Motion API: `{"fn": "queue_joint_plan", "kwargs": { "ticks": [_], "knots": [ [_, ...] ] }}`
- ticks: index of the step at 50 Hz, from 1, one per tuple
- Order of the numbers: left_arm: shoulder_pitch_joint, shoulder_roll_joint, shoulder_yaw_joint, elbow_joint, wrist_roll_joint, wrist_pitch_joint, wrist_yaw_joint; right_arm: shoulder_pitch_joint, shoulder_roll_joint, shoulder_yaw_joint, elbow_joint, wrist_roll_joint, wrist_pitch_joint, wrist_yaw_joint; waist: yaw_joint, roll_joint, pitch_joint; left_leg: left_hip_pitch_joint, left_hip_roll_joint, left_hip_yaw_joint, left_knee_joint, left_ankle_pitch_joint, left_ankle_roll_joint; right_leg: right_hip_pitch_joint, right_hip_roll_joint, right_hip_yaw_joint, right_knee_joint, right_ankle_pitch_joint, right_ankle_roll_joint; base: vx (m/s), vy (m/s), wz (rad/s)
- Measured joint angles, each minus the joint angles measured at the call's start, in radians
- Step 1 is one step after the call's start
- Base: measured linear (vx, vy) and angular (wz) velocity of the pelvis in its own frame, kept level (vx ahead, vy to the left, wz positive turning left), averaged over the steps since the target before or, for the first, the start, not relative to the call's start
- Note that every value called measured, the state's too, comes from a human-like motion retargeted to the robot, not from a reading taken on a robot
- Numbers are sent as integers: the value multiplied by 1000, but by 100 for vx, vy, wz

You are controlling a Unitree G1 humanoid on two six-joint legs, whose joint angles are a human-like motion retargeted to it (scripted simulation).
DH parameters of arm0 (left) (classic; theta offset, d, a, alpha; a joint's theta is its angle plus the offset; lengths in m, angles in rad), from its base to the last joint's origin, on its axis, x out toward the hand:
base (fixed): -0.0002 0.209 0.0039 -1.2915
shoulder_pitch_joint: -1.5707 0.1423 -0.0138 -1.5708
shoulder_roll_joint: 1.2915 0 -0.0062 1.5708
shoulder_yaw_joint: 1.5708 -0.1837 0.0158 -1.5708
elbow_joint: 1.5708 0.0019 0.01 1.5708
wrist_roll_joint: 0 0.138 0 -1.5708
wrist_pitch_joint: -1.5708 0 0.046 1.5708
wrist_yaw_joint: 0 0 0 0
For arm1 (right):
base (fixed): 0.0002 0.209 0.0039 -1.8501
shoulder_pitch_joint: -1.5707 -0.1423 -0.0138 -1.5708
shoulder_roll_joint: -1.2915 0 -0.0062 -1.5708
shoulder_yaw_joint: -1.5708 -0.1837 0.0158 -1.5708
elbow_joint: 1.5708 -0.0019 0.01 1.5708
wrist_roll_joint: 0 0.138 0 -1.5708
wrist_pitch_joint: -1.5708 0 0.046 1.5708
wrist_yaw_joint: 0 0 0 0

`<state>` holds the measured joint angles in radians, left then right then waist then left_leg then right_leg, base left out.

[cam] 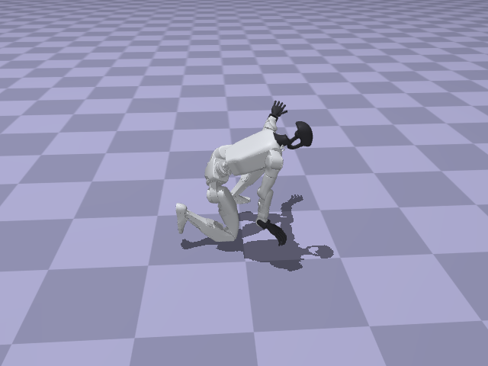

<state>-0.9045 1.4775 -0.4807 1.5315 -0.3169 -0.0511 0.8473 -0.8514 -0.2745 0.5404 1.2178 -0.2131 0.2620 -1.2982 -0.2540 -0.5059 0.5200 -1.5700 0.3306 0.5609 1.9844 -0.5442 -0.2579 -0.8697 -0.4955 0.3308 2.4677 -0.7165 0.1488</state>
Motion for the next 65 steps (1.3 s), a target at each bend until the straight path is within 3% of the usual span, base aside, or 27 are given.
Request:
{"fn": "queue_joint_plan", "kwargs": {
  "ticks": [2,4,6,8,10,13,17,21,25,29,32,34,38,40,42,45,48,52,54,57,60,63,65],
  "knots": [
    [283,7,212,50,-123,-23,-8,76,-72,-80,-5,-26,20,3,103,67,0,0,11,-11,14,-18,4,-5,-4,2,-10,0,-13,17,-1,-19],
    [653,-66,518,49,-222,-51,14,145,-173,-136,-9,-42,40,8,183,166,0,0,20,-18,31,-36,25,-2,-2,-1,-19,3,-21,14,6,-25],
    [1074,-201,873,-12,-290,-84,53,174,-254,-143,-14,-45,51,15,208,244,0,0,26,-21,45,-51,48,4,-2,-4,-25,6,-24,11,9,-20],
    [1446,-371,1174,-88,-314,-97,84,167,-274,-121,-17,-47,57,22,195,262,0,0,27,-22,55,-62,65,7,-5,-3,-29,7,-26,8,8,-13],
    [1661,-519,1314,-108,-306,-90,102,161,-261,-112,-13,-49,60,25,189,252,0,0,27,-22,64,-72,75,10,-11,-2,-32,6,-29,6,7,-10],
    [1789,-699,1351,-82,-288,-65,101,164,-239,-111,-6,-50,60,30,193,231,0,0,26,-24,73,-85,84,14,-17,0,-32,3,-34,4,6,-10],
    [1759,-813,1343,-70,-364,-51,45,168,-226,-106,1,-40,64,44,192,214,0,0,21,-22,78,-93,92,18,-26,0,-30,1,-39,1,1,-2],
    [1618,-749,1268,-145,-413,-45,-60,151,-197,-83,6,-22,63,66,157,179,0,0,11,-19,69,-89,92,28,-28,-9,-25,-5,-35,-3,-2,7],
    [1484,-546,1022,-338,-239,-32,-212,127,-153,-29,-15,1,38,70,102,119,0,0,0,-27,51,-80,78,41,-7,-23,-19,-7,-22,-10,-9,16],
    [1286,-230,783,-586,-11,-58,-260,68,-80,16,-15,38,7,62,12,46,0,0,-27,-33,16,-51,37,64,7,-49,-14,-5,10,-14,-8,35],
    [1009,-33,617,-744,106,-63,-261,24,-25,56,-23,43,8,59,-72,-13,0,0,-42,-28,0,-27,7,74,7,-55,-2,-6,21,-13,-3,24],
    [738,24,461,-820,145,-56,-258,-29,-4,130,-23,65,5,67,-160,-14,0,0,-54,-16,-14,-6,0,81,5,-66,5,-1,31,-16,6,27],
    [-30,-67,-25,-819,292,-18,-202,-154,15,316,-5,123,-4,95,-347,-14,0,0,-83,26,-52,49,-2,88,-16,-86,27,4,54,-18,11,38],
    [-462,-243,-341,-744,365,10,-179,-141,6,306,-5,130,-13,103,-348,-14,0,0,-85,43,-59,66,-3,85,-6,-93,35,16,49,-12,11,15],
    [-700,-449,-500,-657,369,22,-166,-122,-7,283,-15,136,-23,108,-334,-14,0,0,-81,58,-67,76,-3,72,1,-94,41,23,42,-9,10,5],
    [-784,-628,-541,-624,373,27,-137,-138,-6,301,-27,146,-34,108,-368,-14,0,0,-77,73,-73,90,-4,64,0,-96,45,29,34,-5,9,2],
    [-787,-684,-614,-610,510,41,-100,-161,4,307,-29,131,-48,97,-401,-14,0,0,-79,86,-77,102,-3,62,-21,-99,43,32,31,-1,7,5],
    [-755,-567,-687,-546,776,92,39,-173,23,269,-23,62,-58,72,-408,-14,0,0,-76,96,-74,113,-3,62,-51,-97,41,32,32,0,2,1],
    [-709,-458,-678,-477,787,107,83,-174,33,239,-15,27,-47,57,-394,-14,0,0,-72,97,-67,114,-3,61,-59,-88,40,29,35,3,0,-6],
    [-591,-277,-607,-324,622,90,74,-169,39,189,-6,-8,-18,42,-353,-14,0,0,-67,92,-55,112,-2,56,-68,-64,38,23,39,8,-3,-16],
    [-397,-102,-482,-150,335,48,20,-141,19,137,-2,-19,7,39,-282,-13,0,0,-67,83,-44,109,-1,46,-79,-37,30,20,36,10,-5,-16],
    [-121,74,-297,15,57,-7,-30,-118,28,64,36,-4,23,26,-189,-14,0,0,-68,72,-41,103,0,22,-90,-15,20,26,21,12,-6,-17],
    [119,92,-106,95,-61,14,-48,14,-51,-101,38,-87,79,48,-27,28,0,0,-52,52,-6,64,2,16,-101,7,14,14,-18,23,-9,-40]
  ]
}}
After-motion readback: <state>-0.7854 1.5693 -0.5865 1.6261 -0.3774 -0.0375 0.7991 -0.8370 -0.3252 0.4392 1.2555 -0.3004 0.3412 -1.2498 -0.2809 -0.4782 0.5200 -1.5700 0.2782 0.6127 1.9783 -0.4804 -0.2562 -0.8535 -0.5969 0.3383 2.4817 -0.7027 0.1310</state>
